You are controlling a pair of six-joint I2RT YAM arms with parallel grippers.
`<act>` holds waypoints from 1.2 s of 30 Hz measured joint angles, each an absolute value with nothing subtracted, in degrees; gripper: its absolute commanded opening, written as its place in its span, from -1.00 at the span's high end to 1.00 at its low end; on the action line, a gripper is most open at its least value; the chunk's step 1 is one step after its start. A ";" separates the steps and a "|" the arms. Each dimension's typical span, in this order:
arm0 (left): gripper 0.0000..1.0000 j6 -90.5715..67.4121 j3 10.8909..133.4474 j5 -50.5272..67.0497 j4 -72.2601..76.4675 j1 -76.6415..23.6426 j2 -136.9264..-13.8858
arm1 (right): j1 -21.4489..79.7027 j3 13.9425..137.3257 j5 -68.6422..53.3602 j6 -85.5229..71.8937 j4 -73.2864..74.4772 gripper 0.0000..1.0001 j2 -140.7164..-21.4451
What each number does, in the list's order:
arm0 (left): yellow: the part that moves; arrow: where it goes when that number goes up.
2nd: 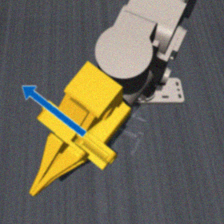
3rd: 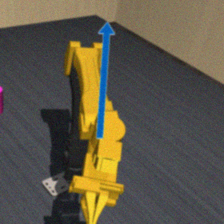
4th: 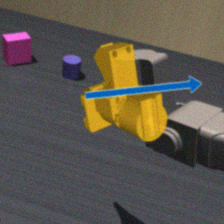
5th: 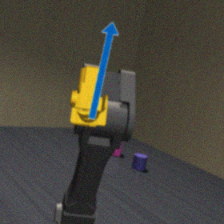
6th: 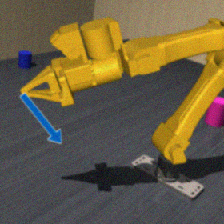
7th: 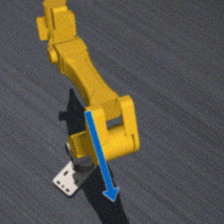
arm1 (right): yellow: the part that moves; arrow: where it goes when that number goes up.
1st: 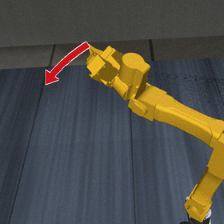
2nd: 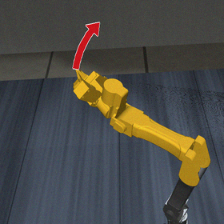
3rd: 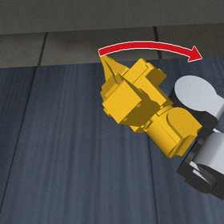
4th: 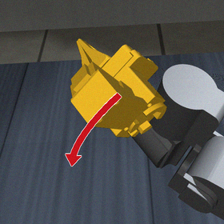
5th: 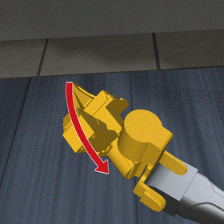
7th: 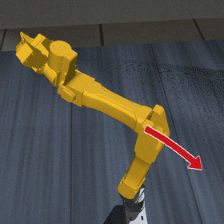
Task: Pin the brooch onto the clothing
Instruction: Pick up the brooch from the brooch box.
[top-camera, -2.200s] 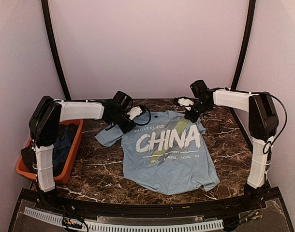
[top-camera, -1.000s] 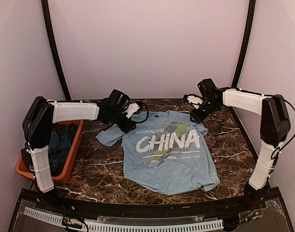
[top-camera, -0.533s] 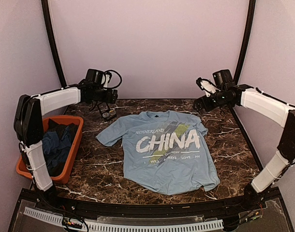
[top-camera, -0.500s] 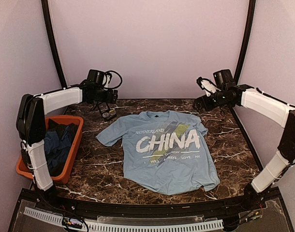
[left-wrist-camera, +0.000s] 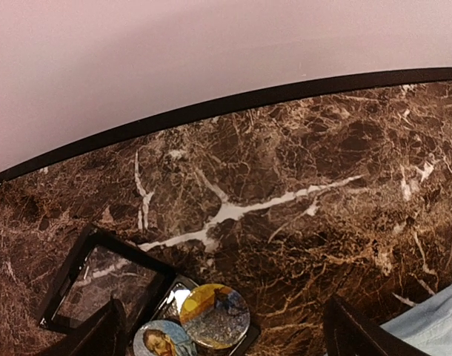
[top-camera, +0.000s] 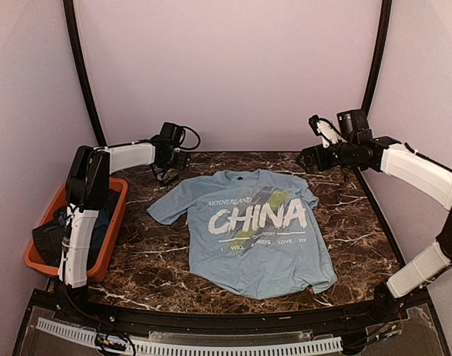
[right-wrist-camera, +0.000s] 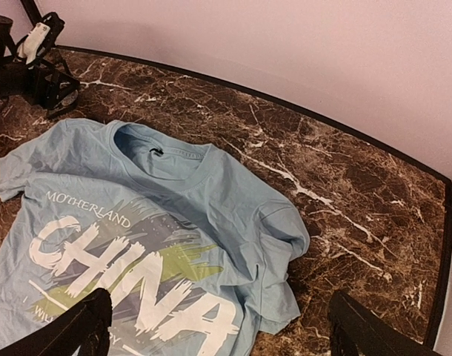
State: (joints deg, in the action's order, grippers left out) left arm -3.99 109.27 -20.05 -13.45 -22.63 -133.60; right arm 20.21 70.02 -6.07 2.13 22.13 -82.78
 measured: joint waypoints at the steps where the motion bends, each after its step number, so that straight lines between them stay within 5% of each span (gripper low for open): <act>1: -0.83 -4.14 109.97 -20.56 -13.45 -22.63 -134.04 | 20.21 69.89 -6.31 1.93 22.02 -0.97 -82.21; 10: -0.75 -7.05 120.73 -21.19 -15.49 -22.22 -140.29 | 20.21 68.95 -7.53 0.97 20.34 -0.97 -78.28; 36: -0.60 -11.33 119.50 -20.36 -20.45 -22.00 -143.35 | 20.21 68.42 -8.36 0.78 19.64 -0.97 -78.22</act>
State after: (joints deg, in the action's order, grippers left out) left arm -11.33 119.50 -20.36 -20.45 -22.00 -143.35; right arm 20.21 68.42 -8.36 0.78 19.64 -78.22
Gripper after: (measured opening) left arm 0.800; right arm 0.986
